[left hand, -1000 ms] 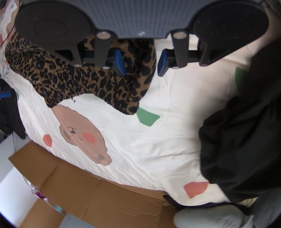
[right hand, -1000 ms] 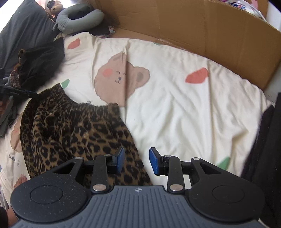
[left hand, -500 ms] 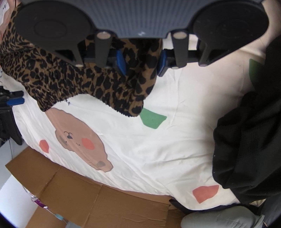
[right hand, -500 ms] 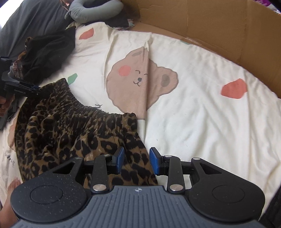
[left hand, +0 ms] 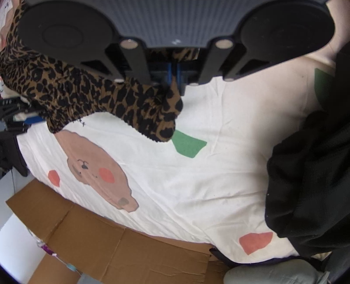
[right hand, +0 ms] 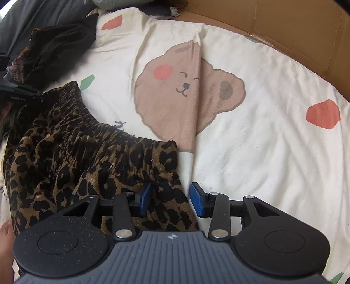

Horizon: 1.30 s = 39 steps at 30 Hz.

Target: Fold clothes

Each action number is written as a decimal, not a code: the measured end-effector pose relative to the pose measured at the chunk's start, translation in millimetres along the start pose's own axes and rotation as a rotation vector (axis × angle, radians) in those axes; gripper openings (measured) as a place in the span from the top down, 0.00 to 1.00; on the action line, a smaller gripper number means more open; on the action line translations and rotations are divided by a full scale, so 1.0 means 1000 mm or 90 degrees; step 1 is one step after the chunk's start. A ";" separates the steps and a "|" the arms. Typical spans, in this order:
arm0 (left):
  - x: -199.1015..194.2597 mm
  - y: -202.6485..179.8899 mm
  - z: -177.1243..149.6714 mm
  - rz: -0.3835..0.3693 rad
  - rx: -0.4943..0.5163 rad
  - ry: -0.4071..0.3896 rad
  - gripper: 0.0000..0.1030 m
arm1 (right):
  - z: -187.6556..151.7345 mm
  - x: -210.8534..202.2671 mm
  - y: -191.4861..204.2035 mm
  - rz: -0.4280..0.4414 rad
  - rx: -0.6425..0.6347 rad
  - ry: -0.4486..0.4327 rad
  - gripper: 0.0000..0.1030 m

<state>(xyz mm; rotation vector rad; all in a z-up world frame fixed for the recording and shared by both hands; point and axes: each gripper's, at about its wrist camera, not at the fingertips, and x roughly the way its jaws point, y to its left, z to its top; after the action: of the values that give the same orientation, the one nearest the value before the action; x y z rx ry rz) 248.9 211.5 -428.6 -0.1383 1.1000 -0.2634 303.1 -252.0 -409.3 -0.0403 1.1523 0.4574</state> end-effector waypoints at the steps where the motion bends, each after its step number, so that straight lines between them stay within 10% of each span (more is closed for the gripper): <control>1: -0.001 0.001 0.000 -0.002 -0.005 -0.004 0.97 | -0.001 0.000 0.002 0.003 -0.010 0.005 0.71; 7: -0.011 -0.002 0.006 -0.002 0.007 -0.034 0.98 | 0.000 -0.016 0.002 -0.015 -0.024 -0.021 0.94; 19: -0.016 -0.015 0.044 -0.010 0.023 -0.083 0.98 | 0.026 -0.076 -0.016 -0.105 -0.027 -0.104 0.97; 39: 0.020 -0.036 0.118 0.014 0.061 -0.100 0.98 | 0.080 -0.054 -0.055 -0.219 -0.028 -0.113 0.98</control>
<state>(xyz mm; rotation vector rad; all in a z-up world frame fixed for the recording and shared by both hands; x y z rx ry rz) 357.1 169.1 -384.0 -0.0599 0.9306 -0.2800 375.6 -298.8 -339.4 -0.2284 0.9380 0.1758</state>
